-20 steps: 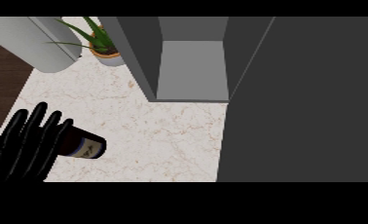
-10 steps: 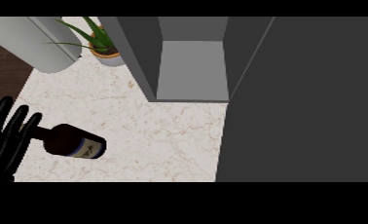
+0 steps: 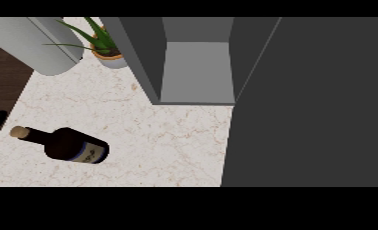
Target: Pick up the wine, place it into the cabinet and close the cabinet
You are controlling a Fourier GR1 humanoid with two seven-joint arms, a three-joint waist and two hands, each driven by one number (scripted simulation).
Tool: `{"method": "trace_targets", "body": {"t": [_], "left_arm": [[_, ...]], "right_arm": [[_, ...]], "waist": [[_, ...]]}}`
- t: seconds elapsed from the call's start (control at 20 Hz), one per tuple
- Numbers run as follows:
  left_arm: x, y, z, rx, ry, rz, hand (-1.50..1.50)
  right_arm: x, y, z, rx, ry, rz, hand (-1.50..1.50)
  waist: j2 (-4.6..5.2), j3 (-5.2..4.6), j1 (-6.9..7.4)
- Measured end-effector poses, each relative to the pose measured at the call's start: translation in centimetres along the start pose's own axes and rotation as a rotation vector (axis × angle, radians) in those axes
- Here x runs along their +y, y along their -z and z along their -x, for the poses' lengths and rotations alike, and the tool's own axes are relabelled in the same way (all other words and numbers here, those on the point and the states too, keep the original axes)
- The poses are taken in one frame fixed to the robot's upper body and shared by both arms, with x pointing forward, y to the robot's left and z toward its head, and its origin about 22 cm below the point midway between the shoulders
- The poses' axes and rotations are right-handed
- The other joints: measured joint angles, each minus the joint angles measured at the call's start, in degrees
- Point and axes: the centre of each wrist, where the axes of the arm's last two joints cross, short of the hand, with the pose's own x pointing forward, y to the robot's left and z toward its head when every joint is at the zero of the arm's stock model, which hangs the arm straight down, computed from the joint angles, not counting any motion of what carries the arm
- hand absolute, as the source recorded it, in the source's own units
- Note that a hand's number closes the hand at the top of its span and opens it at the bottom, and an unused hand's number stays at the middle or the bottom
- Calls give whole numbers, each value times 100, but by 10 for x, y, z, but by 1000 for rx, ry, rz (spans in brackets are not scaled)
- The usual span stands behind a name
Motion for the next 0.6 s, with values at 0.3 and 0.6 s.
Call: {"method": "trace_targets", "body": {"t": [0.3, 0.6], "left_arm": [[25, -3, 5, 34, -68, 4, -150], [42, -8, 20, 55, -143, 48, -150]], "right_arm": [[-1, -1, 0, 3, -7, 5, -150], [0, 2, -4, 3, -12, -5, -150]], "waist": [[1, -1, -6], [17, 0, -26]]}}
